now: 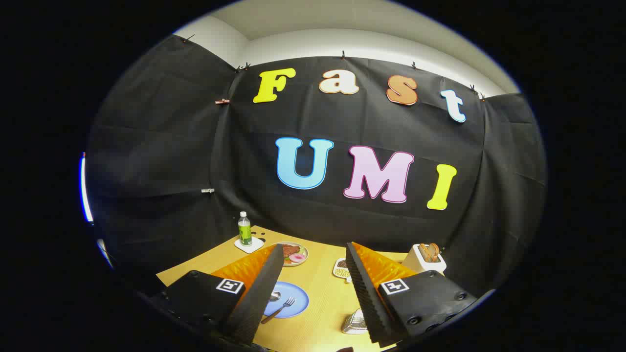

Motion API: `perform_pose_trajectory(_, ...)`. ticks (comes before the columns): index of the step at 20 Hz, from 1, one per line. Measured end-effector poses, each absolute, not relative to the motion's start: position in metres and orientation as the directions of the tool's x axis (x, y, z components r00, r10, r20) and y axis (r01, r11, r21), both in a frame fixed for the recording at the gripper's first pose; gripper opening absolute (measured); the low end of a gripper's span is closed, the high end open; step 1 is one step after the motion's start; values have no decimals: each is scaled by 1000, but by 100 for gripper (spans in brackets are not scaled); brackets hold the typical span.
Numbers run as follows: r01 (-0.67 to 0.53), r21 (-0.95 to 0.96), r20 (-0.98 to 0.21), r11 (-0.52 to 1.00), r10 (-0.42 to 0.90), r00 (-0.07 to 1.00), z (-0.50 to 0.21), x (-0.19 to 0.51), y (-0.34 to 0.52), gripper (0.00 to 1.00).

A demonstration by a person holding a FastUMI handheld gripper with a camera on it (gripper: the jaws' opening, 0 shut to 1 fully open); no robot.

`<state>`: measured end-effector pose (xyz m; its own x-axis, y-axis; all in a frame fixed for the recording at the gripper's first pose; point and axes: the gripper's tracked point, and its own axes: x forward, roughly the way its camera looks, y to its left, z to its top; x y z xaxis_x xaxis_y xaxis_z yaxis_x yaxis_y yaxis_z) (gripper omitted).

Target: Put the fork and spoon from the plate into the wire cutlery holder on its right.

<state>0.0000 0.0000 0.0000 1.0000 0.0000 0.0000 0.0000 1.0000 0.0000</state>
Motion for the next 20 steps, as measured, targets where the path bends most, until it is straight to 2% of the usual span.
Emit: perform_pose_trajectory(20,3,2,-9,1000,-3,1000,-2,1,-3,86)
